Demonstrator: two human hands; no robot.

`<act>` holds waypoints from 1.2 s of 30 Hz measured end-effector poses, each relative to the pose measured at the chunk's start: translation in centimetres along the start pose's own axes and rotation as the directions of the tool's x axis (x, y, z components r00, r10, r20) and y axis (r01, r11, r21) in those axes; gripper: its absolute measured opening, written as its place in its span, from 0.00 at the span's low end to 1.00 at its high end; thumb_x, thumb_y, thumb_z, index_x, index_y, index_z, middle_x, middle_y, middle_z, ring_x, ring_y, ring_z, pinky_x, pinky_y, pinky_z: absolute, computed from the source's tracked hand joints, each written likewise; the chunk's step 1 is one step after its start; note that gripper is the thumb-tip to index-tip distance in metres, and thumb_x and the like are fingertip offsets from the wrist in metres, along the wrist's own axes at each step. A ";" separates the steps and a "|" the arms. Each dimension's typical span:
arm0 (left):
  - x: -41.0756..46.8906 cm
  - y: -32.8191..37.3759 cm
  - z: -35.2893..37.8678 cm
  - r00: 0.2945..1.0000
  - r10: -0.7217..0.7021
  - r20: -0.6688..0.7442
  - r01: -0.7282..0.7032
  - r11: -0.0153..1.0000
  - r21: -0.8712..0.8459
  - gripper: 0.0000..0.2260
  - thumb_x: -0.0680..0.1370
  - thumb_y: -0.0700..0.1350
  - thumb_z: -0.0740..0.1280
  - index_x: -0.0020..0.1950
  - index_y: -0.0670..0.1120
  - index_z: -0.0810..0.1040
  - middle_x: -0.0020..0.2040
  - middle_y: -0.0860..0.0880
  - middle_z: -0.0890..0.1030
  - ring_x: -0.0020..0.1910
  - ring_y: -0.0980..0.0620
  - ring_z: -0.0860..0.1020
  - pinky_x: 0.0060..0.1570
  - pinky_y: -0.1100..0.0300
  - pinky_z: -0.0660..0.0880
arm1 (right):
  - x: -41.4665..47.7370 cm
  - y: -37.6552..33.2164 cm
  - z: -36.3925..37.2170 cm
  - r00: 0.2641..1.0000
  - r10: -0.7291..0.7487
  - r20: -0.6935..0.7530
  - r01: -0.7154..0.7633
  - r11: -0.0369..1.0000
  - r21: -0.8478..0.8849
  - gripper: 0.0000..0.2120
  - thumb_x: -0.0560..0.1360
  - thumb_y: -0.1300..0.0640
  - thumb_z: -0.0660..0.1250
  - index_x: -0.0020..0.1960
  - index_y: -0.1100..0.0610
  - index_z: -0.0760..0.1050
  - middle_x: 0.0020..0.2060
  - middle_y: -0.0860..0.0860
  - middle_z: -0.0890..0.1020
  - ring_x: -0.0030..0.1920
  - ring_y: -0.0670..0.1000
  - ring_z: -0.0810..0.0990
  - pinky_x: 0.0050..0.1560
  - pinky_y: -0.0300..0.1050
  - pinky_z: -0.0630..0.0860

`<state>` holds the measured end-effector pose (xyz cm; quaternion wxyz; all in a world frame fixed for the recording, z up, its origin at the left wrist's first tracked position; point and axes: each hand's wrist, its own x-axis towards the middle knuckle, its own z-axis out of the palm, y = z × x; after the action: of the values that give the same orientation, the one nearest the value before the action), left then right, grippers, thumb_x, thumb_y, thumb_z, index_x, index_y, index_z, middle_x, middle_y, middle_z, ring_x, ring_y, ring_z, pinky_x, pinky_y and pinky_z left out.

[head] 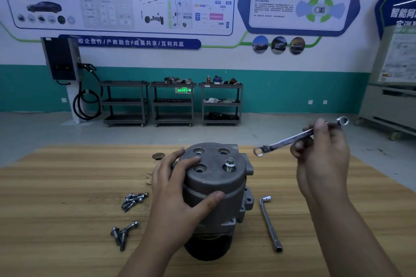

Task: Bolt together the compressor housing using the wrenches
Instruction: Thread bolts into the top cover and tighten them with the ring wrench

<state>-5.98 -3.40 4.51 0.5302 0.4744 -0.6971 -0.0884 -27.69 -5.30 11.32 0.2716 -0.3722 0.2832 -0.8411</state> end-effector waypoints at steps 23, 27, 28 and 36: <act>-0.4 -0.5 0.3 1.000 0.002 -0.008 -0.003 1.000 -0.015 0.27 0.61 0.71 0.64 0.59 0.69 0.67 0.67 0.67 0.57 0.68 0.69 0.52 0.62 0.59 0.57 | -2.7 2.9 2.9 0.966 0.237 0.107 -0.249 0.962 0.113 0.09 0.80 0.64 0.53 0.49 0.52 0.67 0.26 0.49 0.78 0.25 0.47 0.72 0.25 0.38 0.69; -0.4 -0.5 0.3 1.000 0.002 -0.018 -0.002 1.000 -0.025 0.27 0.61 0.71 0.64 0.58 0.69 0.67 0.67 0.68 0.56 0.67 0.70 0.51 0.63 0.58 0.58 | -4.6 2.7 1.5 0.984 0.123 0.128 -0.141 0.980 0.142 0.15 0.78 0.68 0.51 0.55 0.52 0.68 0.33 0.51 0.81 0.30 0.47 0.75 0.29 0.38 0.72; -0.4 -0.5 0.3 1.000 0.000 -0.019 -0.001 1.000 -0.024 0.26 0.61 0.71 0.64 0.58 0.70 0.67 0.67 0.68 0.57 0.67 0.71 0.51 0.63 0.58 0.57 | -5.2 2.8 1.2 0.988 0.090 0.127 -0.108 0.984 0.142 0.15 0.79 0.68 0.51 0.56 0.51 0.68 0.35 0.51 0.81 0.31 0.47 0.76 0.30 0.39 0.73; -0.6 0.0 0.5 0.999 0.006 -0.044 -0.007 1.000 -0.005 0.24 0.62 0.70 0.64 0.57 0.70 0.66 0.68 0.61 0.60 0.67 0.64 0.54 0.63 0.59 0.56 | -10.1 3.8 0.6 0.960 -0.233 0.157 0.249 0.964 -0.093 0.09 0.80 0.55 0.56 0.57 0.48 0.72 0.52 0.48 0.84 0.56 0.48 0.80 0.54 0.40 0.76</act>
<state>-6.42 -3.13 3.91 0.5472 0.4725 -0.6865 -0.0781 -20.49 -1.37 4.31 0.1656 -0.4786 0.2619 -0.8216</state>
